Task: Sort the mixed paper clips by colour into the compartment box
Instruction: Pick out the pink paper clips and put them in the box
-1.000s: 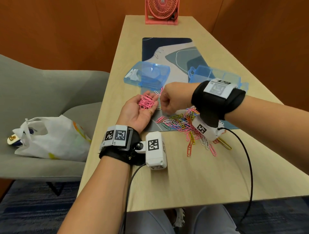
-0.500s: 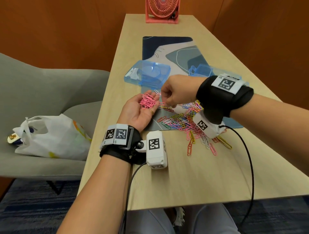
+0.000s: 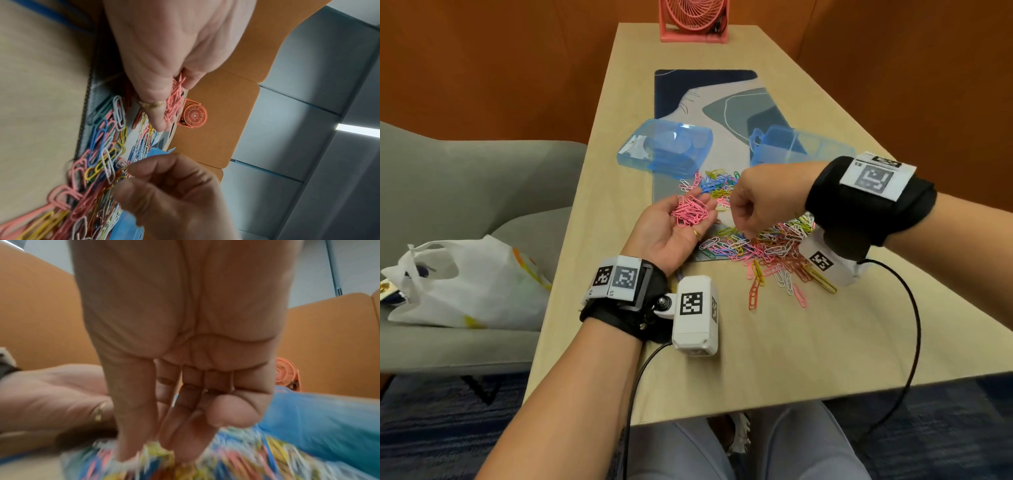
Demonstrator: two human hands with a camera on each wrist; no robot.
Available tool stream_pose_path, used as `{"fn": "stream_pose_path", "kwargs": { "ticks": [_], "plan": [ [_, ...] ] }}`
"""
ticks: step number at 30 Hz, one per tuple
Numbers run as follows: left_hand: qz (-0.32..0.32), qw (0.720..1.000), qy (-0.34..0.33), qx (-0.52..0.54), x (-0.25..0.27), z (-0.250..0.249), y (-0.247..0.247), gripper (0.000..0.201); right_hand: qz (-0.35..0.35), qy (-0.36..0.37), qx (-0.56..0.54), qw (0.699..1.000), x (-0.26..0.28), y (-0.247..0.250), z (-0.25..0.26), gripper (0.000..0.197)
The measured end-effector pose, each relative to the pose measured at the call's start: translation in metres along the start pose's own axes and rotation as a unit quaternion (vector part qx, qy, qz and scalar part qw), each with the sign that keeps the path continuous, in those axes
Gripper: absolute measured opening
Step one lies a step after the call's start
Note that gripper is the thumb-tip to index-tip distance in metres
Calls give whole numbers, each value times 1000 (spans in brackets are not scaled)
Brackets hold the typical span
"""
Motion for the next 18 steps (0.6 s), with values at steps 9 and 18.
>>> {"fn": "stream_pose_path", "kwargs": {
  "ticks": [9, 18],
  "plan": [
    [-4, 1000, -15, -3, -1, -1, 3, 36, 19, -11, -33, 999, -4, -16, -10, 16],
    [-4, 1000, -17, 1, -2, 0, 2, 39, -44, -17, -84, 995, 1, -12, -18, 6]
  ]
}}
Point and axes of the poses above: each hand's wrist, its own x-axis away from the middle knuckle, its own y-axis out of the back of the hand, z = x × y, the point moved 3 cm from there along -x, towards the middle knuckle, and after that the axes turned 9 degrees about -y, right-handed, at the moved point
